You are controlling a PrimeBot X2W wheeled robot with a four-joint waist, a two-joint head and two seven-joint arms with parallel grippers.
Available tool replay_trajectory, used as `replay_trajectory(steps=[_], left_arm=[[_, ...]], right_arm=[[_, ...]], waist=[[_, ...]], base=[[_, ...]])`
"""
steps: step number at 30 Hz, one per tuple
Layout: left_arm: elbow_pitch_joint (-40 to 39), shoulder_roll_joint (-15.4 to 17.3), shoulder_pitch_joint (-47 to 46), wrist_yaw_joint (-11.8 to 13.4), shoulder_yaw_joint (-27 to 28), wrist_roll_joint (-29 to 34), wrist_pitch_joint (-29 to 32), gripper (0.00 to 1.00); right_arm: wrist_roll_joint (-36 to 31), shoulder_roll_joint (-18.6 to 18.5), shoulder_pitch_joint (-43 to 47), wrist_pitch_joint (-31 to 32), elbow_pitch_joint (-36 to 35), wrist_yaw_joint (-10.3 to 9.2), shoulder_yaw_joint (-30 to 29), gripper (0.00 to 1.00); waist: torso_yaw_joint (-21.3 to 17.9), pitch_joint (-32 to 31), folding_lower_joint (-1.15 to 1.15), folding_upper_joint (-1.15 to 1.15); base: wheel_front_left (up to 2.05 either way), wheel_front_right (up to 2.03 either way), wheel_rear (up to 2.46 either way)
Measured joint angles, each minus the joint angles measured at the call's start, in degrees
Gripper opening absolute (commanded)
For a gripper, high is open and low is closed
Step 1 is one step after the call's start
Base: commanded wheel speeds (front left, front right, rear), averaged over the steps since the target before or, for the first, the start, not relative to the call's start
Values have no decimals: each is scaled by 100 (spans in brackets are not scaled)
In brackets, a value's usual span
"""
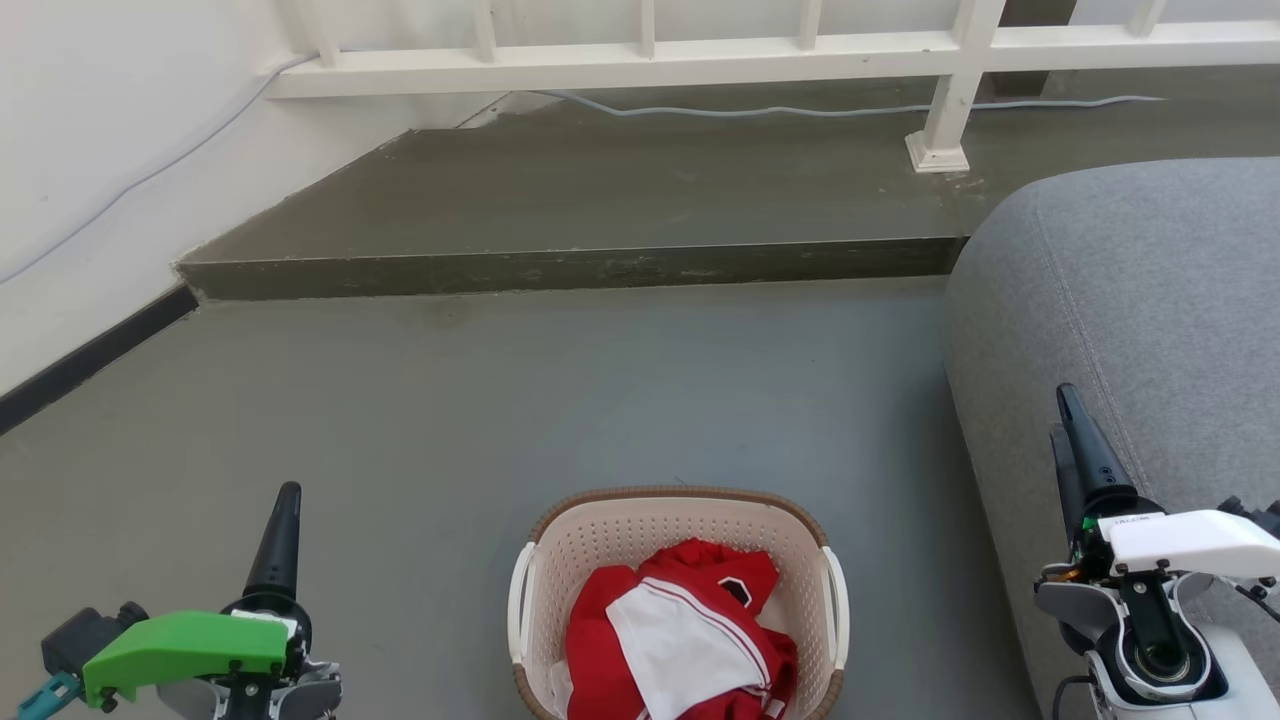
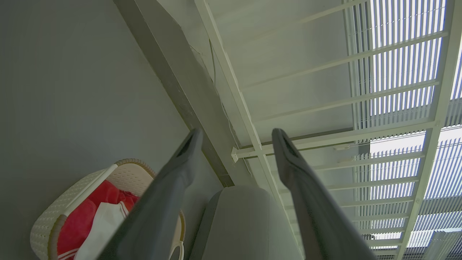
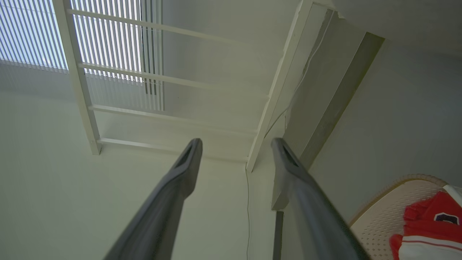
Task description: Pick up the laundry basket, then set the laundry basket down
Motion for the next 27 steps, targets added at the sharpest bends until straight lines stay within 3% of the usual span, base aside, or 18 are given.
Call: replay_trajectory(steps=[14, 27], left_arm=[[-211, 120, -86, -1, -218, 1266, -275, 100], [-430, 265, -178, -4, -546, 2765, -527, 100]], right_arm=[[-1016, -209, -100, -289, -36, 1, 468, 100], [-2194, -223, -213, -536, -60, 2, 371, 100]], waist=[[3, 42, 0, 0], [-21, 63, 0, 0]], base=[[0, 0, 0], [0, 0, 0]])
